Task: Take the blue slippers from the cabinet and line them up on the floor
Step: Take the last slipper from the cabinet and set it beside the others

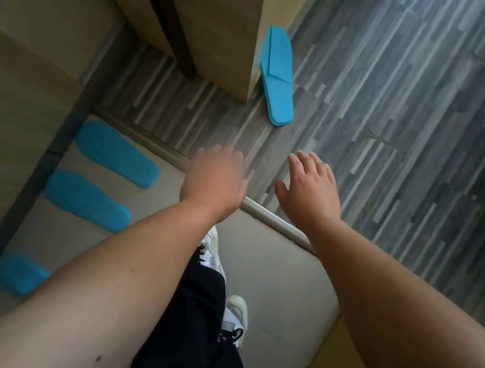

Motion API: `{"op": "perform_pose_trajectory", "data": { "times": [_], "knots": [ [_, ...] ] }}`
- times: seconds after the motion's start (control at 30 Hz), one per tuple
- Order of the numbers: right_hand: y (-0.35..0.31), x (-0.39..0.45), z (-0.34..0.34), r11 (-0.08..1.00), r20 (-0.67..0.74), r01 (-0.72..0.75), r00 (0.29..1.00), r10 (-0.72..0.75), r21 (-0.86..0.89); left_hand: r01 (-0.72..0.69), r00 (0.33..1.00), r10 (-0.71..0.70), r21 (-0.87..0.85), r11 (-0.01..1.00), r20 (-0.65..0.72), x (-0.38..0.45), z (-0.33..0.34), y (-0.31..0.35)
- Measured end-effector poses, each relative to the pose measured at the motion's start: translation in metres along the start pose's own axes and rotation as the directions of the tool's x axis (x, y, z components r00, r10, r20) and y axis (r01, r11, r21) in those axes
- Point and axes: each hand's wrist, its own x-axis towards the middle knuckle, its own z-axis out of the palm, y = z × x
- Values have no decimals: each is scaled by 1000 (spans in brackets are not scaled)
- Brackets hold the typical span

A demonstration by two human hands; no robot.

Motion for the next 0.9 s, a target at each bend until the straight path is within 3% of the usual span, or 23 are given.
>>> {"op": "perform_pose_trajectory", "data": {
  "times": [0.47, 0.73, 0.9],
  "knots": [
    [42, 118, -29, 990, 8, -139, 990, 139, 22, -103, 994, 102, 18, 994, 48, 146, -22, 14],
    [73, 171, -16, 991, 19, -121, 993, 120, 51, 50, 998, -47, -64, 997, 39, 206, -5, 35],
    [89, 230, 6, 999, 38, -7, 999, 5, 43, 137, 991, -135, -61, 989, 23, 251, 22, 31]
  ]
}}
